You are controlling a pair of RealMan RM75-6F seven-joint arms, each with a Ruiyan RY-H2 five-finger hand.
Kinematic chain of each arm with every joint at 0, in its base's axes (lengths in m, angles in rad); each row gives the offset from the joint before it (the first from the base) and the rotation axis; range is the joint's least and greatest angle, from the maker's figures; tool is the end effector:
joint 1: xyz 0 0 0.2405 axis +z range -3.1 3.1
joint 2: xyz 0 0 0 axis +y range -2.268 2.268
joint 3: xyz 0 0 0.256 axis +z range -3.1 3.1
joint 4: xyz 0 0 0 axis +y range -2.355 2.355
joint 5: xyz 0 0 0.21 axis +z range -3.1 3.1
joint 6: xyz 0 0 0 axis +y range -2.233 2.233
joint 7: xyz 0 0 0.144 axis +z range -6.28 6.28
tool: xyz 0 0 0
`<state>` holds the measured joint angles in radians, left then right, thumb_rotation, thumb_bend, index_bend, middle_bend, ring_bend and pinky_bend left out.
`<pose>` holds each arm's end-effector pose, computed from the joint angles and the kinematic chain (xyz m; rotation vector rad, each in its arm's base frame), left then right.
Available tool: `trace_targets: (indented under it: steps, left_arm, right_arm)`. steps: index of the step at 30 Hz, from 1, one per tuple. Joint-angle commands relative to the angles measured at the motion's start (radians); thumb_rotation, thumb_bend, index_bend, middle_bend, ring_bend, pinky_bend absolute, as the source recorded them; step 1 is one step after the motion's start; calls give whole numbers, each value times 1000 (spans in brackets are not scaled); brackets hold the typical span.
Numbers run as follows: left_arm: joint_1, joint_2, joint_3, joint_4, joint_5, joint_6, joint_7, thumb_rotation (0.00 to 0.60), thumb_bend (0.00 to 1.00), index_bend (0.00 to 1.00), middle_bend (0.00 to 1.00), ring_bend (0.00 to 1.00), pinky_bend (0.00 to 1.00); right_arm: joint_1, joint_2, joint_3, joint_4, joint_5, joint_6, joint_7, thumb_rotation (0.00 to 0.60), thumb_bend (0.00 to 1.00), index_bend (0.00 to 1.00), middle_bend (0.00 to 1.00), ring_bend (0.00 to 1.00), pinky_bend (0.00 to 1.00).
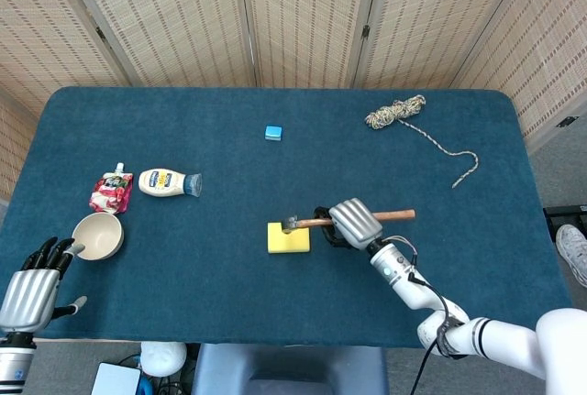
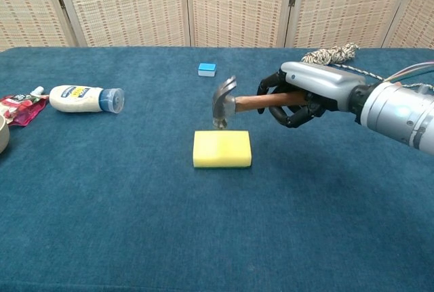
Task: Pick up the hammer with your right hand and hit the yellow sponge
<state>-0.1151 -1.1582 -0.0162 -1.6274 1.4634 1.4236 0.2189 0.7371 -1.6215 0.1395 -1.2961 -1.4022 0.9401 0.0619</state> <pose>-0.3096 0.1821 0.1340 -1.4883 -0.8407 -0.7300 -0.1502 -0.3420 -0.0371 1.9580 -1.0476 1.1216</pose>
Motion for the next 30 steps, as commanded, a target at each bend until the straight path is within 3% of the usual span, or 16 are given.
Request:
trace_targets:
  steps: [1, 8, 18, 30]
  left_arm:
    - [0, -1, 1, 1, 1, 0, 0, 600, 105, 231, 182, 110, 245]
    - [6, 3, 2, 7, -6, 2, -6, 600, 106, 230, 182, 109, 245]
    - [3, 2, 1, 3, 0, 2, -5, 600, 105, 229, 182, 109, 245]
    - [3, 0, 3, 7, -5, -4, -2, 600, 105, 227, 182, 110, 245]
  right_arm:
    - [9, -24, -6, 25, 24, -34, -27, 600, 1000, 906, 818, 815, 817]
    - [15, -59, -8, 67, 47, -57, -47, 600, 1000, 905, 818, 815, 817]
    - [0, -17, 17, 10, 17, 5, 35, 600, 1000, 906, 818, 815, 817]
    - [15, -73, -14, 90, 50, -74, -2, 600, 1000, 906, 818, 817, 817]
